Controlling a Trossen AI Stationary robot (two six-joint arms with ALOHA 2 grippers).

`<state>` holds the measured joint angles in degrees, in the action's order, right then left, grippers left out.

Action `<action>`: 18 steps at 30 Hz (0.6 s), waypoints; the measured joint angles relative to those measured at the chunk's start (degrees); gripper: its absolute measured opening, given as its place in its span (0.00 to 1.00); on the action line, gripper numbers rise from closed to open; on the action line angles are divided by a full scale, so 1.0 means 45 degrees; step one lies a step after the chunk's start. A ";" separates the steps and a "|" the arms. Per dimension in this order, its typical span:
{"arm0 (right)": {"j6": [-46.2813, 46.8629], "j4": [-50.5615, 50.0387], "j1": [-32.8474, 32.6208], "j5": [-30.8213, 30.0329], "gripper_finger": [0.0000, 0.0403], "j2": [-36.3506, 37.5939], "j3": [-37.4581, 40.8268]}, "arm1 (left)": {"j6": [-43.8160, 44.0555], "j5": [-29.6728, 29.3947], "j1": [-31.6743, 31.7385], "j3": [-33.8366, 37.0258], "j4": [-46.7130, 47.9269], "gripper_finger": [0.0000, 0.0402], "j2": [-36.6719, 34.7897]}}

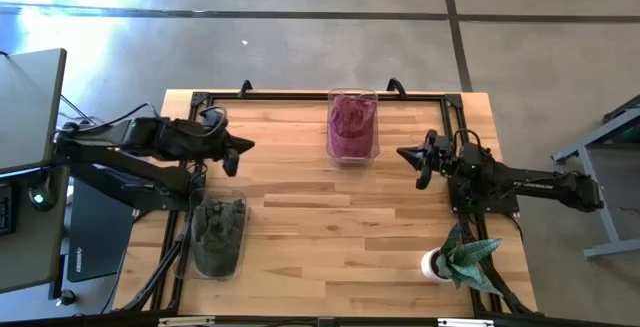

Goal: Pick & Place hat
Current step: Return to Home Position

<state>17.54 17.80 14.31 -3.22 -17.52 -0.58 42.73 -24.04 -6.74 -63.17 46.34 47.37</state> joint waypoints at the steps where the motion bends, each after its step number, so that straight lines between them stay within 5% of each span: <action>1: -0.0140 0.0003 0.0000 -0.0159 0.00 0.0005 0.0000 | 0.0085 -0.0062 0.0000 0.0247 -0.0027 0.00 -0.0288; 18: 0.0337 -0.2440 -0.0010 -0.1337 0.01 -0.0019 0.0005 | -0.0242 -0.0128 0.0000 0.2309 0.0470 0.00 -0.4369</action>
<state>19.06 6.82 14.26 -9.24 -17.61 -0.56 41.64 -24.62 -6.74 -52.78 48.46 27.71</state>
